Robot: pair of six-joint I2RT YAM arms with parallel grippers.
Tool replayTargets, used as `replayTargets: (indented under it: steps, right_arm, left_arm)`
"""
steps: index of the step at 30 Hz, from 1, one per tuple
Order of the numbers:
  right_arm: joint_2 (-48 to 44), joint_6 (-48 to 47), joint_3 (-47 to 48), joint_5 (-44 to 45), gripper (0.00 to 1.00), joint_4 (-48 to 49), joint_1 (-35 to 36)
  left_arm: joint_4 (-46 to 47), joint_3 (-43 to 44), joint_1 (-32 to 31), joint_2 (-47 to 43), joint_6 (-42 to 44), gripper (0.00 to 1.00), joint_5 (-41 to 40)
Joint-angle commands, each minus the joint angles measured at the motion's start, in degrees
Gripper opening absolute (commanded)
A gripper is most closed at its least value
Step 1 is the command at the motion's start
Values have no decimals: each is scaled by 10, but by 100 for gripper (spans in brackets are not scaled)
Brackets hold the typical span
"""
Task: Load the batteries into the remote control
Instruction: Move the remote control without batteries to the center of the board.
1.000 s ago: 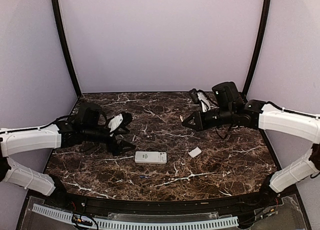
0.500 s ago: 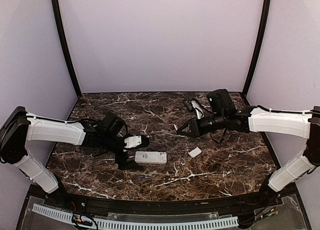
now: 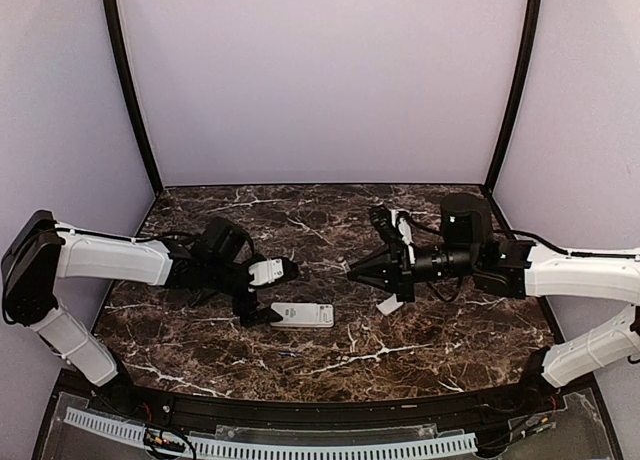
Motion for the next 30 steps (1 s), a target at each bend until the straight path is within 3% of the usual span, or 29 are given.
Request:
replayTargets:
  steps: [1,9,16,21,30]
  right_arm:
    - [2,-106,9,-17,0,17,3]
    - [-4,-155,19,-18,0,4,7]
    - [14,-140,36,-15,0,-17,3]
    - [26,-125,37,-29,0,-28,0]
    - [27,-91,27,-29,0,-9,-2]
  left_arm:
    - [-29,21,6,10,13,98,22]
    - [-60,41,8,27,15,98,41]
    - [-124,116,8,109,15,97,40]
    - [-149,126,5,119,35,96,60]
    - [-134,121,-40,146,34,90,-10]
